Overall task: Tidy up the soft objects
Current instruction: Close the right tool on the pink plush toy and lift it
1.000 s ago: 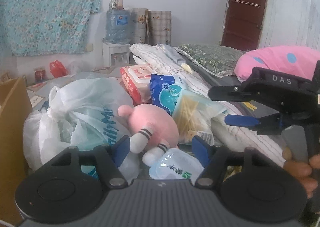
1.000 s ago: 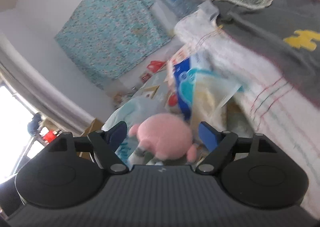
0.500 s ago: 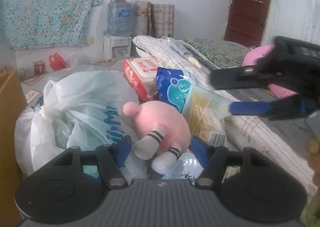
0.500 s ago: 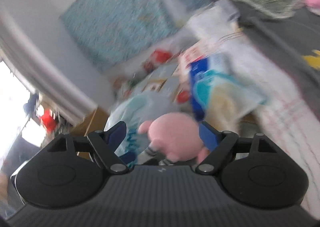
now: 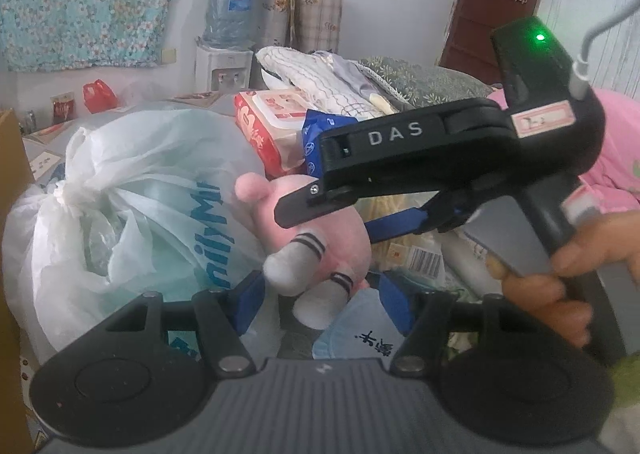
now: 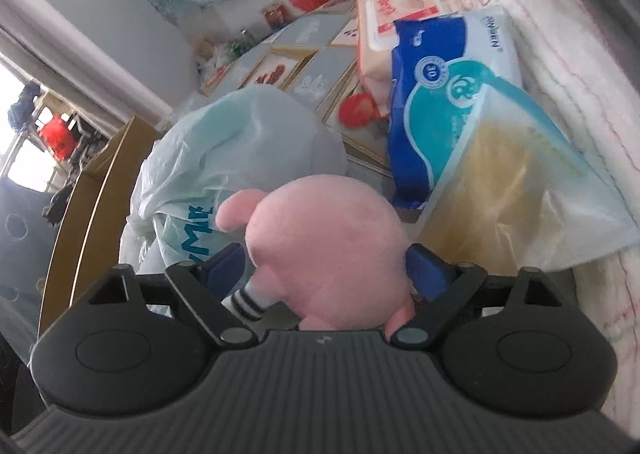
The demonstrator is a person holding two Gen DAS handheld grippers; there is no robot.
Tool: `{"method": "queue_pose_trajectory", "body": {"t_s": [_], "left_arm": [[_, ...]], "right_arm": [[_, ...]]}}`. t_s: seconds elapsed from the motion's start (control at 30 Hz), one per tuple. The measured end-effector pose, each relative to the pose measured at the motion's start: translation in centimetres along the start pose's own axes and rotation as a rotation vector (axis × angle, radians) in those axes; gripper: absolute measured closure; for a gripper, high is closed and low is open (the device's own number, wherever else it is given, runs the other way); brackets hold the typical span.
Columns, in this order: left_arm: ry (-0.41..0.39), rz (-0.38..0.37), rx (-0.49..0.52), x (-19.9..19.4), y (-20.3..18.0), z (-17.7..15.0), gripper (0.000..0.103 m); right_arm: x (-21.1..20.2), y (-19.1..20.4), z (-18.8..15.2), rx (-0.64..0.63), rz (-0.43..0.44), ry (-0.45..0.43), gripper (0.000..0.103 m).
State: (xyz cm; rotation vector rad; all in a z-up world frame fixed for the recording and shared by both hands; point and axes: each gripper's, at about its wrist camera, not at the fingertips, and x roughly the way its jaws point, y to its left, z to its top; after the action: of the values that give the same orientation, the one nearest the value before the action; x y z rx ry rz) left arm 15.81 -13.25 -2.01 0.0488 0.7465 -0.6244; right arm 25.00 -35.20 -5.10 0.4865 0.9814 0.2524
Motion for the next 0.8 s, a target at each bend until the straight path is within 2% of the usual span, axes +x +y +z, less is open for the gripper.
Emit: {"method": "queue_pose_trajectory", "body": {"t_s": [0.13,0.37,0.63,0.8], "left_arm": [[0.005,0.005,0.003,0.2,-0.4,0.1,0.039],[-0.016,0.004,0.024,-0.4,-1.4,0.2,0.039],[-0.053,0.0,0.031,-1.8,-1.8,0.5,0.038],[-0.083,-0.025,0.039,-4.3,-2.0,0.7,0.036]], "right_arm": [[0.1,-0.4,-0.2,-0.017,0.02,-0.001,0.013],[-1.5,-1.8,-0.8,0.029,0.079,-0.08,0.025],[-4.6,-4.9,-1.1,0.181,0.223,-0.201,0.025],[-7.7,-4.6,-1.6,0.186,0.308,-0.287,0.025]]}}
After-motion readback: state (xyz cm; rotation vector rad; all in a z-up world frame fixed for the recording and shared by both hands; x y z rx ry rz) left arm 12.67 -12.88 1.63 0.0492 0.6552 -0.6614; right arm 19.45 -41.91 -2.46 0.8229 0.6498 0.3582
